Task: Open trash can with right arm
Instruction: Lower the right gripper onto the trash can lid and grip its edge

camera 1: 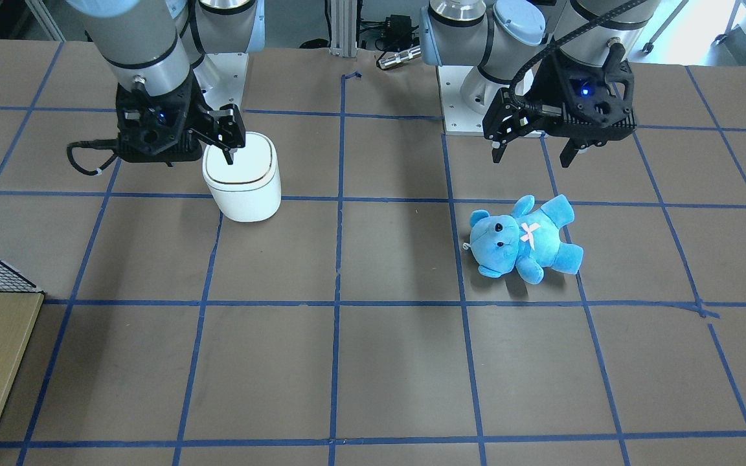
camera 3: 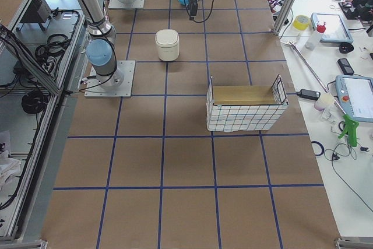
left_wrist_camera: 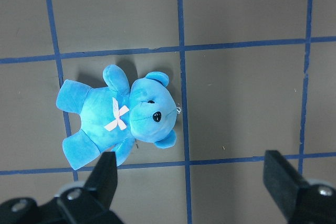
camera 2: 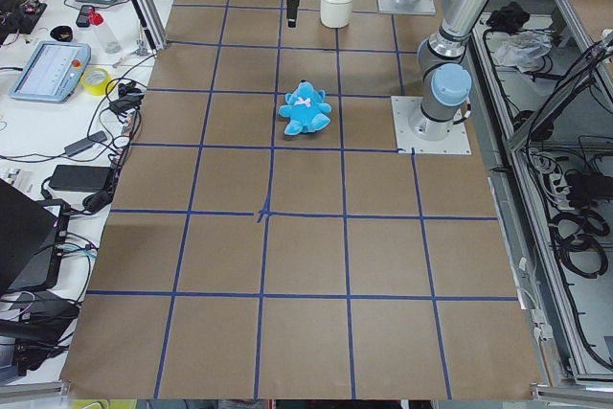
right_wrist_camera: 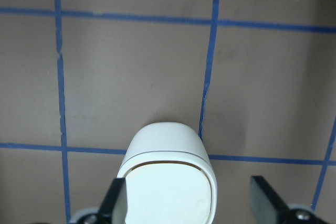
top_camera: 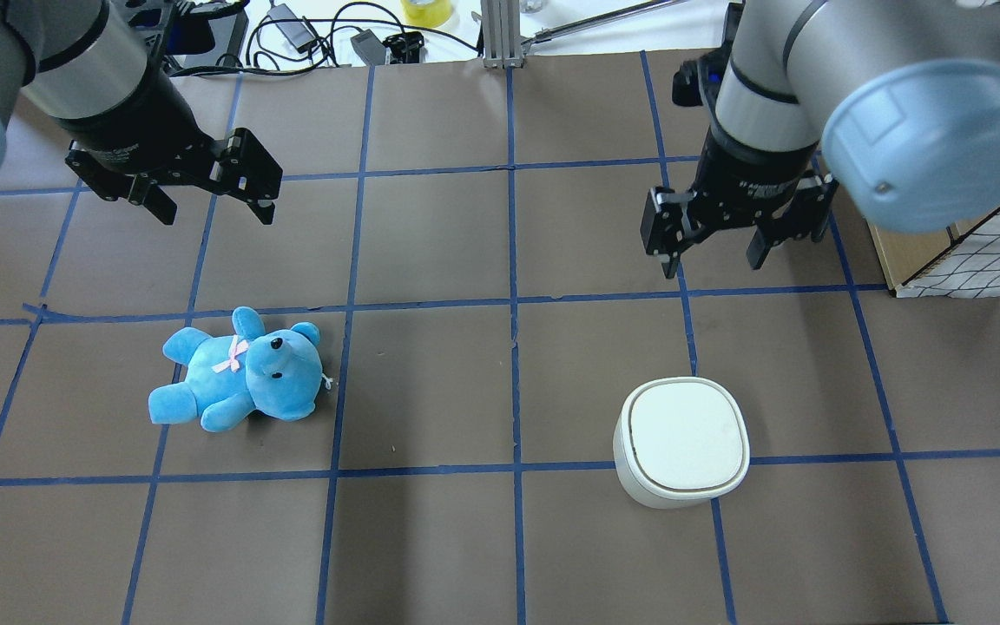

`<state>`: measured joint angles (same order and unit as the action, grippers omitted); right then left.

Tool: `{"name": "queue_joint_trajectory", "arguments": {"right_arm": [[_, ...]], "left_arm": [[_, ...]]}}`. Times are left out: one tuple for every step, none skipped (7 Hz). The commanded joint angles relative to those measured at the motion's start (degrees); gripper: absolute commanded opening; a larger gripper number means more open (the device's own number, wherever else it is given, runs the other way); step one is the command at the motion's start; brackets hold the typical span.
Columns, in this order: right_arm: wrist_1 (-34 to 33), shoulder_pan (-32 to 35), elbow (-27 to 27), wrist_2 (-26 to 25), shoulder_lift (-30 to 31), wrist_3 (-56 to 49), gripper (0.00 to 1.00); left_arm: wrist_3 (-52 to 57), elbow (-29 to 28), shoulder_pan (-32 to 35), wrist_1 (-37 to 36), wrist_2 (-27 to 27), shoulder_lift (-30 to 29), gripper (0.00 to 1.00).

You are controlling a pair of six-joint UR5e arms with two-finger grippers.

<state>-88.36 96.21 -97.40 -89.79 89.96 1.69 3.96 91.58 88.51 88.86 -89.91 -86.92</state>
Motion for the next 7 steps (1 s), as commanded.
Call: {"name": "queue_joint_trajectory", "arguments": {"right_arm": [[-0.84,3.17,-8.73,-0.12,-0.31,2.59,0.07],[-3.19,4.24,-12.25,-1.34,-0.05,3.05,0.0],[-3.22,4.25,-14.37,-5.36,0.12,3.05,0.0],[-2.61,4.25,-15.7,-7.75,0.3,3.14,0.0],[-3.47,4.25,-17.11,-7.77,-0.13,3.23,0.0],[-3.92,4.25,-17.29,-7.25,-0.4,3.23,0.0],[-4.01,4.34,-17.47,-6.98,-1.1,3.32,0.0]], "left_arm": [[0.0,0.0,0.0,0.0,0.0,0.0,1.0],[0.0,0.0,0.0,0.0,0.0,0.0,1.0],[0.0,0.0,0.0,0.0,0.0,0.0,1.0],[0.0,0.0,0.0,0.0,0.0,0.0,1.0],[0.0,0.0,0.0,0.0,0.0,0.0,1.0],[0.0,0.0,0.0,0.0,0.0,0.0,1.0],[0.0,0.0,0.0,0.0,0.0,0.0,1.0]]}}
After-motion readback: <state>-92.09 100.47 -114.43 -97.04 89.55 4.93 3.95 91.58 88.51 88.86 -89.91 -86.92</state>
